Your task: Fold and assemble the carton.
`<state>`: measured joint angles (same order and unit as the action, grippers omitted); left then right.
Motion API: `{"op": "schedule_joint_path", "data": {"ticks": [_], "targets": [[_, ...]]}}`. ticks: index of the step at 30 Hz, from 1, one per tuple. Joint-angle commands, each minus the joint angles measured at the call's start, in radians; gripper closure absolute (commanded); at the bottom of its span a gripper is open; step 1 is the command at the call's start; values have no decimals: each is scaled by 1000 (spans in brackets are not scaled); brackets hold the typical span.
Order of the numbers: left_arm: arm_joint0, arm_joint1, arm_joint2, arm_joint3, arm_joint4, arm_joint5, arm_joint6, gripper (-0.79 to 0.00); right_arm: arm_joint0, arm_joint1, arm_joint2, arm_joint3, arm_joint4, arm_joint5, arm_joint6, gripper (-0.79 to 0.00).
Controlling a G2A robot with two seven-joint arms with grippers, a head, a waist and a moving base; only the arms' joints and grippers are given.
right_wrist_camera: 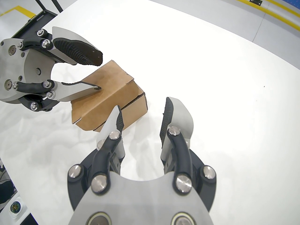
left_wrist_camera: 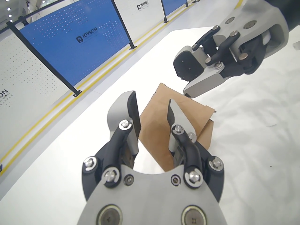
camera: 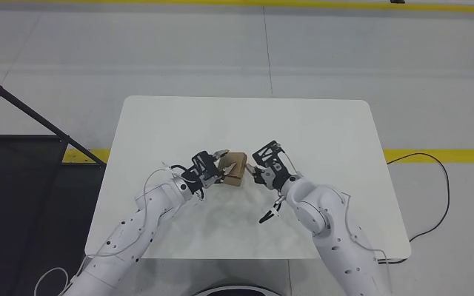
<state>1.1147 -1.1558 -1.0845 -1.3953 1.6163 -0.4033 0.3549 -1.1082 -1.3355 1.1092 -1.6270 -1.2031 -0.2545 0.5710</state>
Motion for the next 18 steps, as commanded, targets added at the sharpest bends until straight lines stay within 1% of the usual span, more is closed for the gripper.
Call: {"op": "schedule_joint_path", "data": {"ticks": [1, 3, 4, 5, 12, 18], "targets": [[0, 0, -1, 0, 0, -3, 0, -548, 3, 0, -3, 0, -2, 1, -1, -416], [0, -1, -2, 0, -2, -3, 1, -677, 4, -1, -6, 0, -2, 1, -1, -425], [0, -1, -2, 0, -2, -4, 1, -717, 5, -1, -7, 0, -3, 1, -1, -431], [1, -1, -3, 1, -2, -4, 0, -736, 6, -1, -9, 0, -4, 1, -1, -431], [2, -2, -8, -1, -5, -3, 2, -785, 7, 0, -10, -2, -6, 4, -3, -431], [10, -2, -20, -10, -13, 10, 21, -785, -6, 3, 1, -16, -6, 8, -12, -416]]}}
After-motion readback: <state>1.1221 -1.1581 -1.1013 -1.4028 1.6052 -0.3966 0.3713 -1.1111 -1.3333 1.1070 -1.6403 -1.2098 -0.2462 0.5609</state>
